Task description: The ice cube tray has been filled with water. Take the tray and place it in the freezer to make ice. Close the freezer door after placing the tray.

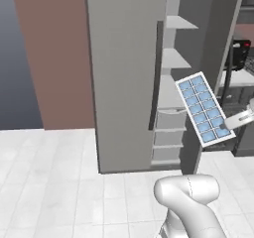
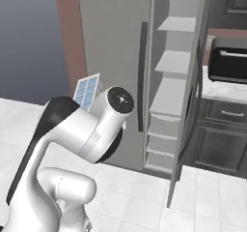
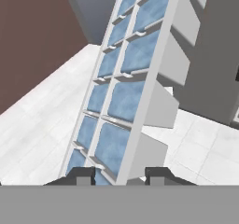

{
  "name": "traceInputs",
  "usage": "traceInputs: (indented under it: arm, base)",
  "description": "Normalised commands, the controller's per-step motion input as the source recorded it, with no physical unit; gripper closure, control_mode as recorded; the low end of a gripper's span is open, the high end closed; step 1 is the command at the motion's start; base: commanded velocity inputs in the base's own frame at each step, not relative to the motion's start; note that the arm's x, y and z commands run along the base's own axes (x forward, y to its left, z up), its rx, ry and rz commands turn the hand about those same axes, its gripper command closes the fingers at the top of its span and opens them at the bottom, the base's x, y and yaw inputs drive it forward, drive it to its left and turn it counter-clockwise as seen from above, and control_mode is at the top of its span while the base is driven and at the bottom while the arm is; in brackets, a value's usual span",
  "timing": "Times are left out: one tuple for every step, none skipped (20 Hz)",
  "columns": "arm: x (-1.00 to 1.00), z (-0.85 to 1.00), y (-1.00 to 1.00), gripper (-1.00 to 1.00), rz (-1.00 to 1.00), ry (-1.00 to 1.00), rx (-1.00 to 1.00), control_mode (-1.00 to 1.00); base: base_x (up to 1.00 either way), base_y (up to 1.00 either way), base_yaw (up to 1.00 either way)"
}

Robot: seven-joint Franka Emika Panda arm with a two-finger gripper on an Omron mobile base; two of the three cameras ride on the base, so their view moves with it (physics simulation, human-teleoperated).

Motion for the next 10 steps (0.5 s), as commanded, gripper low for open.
traceInputs:
  arm:
    - [0.0,0.0,0.0,1.0,0.0,0.0,0.0,1.0]
    - [0.0,0.0,0.0,1.0,0.0,0.0,0.0,1.0]
    - [0.0,0.0,0.0,1.0,0.0,0.0,0.0,1.0]
    - [0.0,0.0,0.0,1.0,0.0,0.0,0.0,1.0]
    - [0.0,0.0,0.0,1.0,0.0,0.0,0.0,1.0]
    - [0.0,0.0,0.0,1.0,0.0,0.0,0.0,1.0]
    - [0.0,0.0,0.0,1.0,0.0,0.0,0.0,1.0]
    - [0.0,0.0,0.0,1.0,0.0,0.0,0.0,1.0]
    - [0.0,0.0,0.0,1.0,0.0,0.0,0.0,1.0]
    - [0.0,0.0,0.0,1.0,0.0,0.0,0.0,1.0]
  base:
    - [0.39,0.29,-0.38]
    - [0.39,0.29,-0.38]
    - [0.4,0.29,-0.39]
    - [0.41,0.3,-0.39]
    - [0.41,0.31,-0.39]
    - [0.42,0.34,-0.39]
    - [0.42,0.38,-0.39]
    - [0.42,0.42,-0.38]
    - [0.42,0.43,-0.38]
    - [0.43,0.46,-0.38]
